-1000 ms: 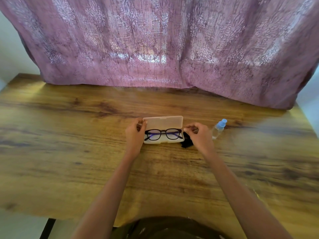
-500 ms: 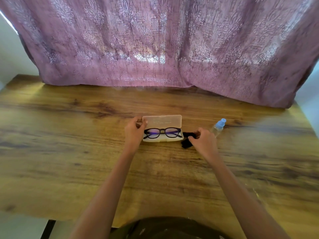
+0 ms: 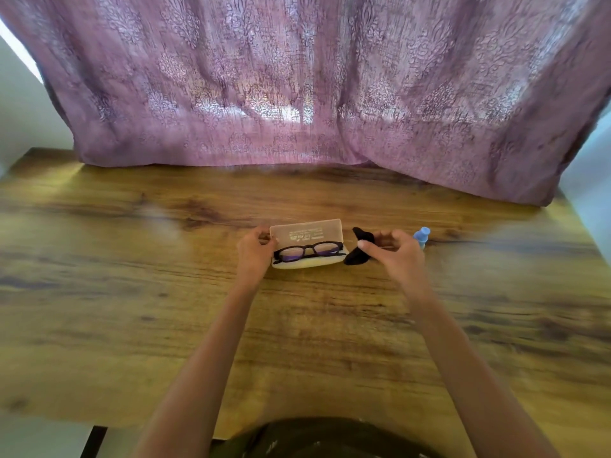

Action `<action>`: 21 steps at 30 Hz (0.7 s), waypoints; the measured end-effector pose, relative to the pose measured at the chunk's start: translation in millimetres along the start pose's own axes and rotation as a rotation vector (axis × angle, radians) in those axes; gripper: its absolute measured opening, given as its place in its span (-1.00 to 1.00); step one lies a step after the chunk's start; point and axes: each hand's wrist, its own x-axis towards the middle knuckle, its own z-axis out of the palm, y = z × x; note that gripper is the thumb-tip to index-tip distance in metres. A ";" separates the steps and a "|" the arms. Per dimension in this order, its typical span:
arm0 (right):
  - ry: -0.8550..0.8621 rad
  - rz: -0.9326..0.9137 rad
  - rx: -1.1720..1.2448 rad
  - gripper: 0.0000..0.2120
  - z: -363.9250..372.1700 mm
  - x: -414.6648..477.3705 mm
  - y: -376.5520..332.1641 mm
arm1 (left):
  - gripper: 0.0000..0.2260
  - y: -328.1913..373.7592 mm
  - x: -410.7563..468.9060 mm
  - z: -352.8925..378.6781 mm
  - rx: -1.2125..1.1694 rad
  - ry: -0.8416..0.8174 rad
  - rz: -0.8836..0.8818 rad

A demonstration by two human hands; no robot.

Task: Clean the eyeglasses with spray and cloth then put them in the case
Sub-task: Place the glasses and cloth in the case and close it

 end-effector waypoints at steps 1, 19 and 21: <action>-0.019 0.012 0.039 -0.79 0.1 0.3 -1.0 | -0.77 -0.3 0.2 -0.2 -0.001 -0.008 -0.009; -0.291 -0.033 0.279 -0.51 4.5 -9.9 -26.8 | -0.74 68.5 -59.1 -5.4 -0.722 -0.594 0.071; -0.334 -0.006 0.298 -0.54 2.9 -9.8 -27.3 | -0.77 68.1 -57.4 -6.1 -0.782 -0.605 0.045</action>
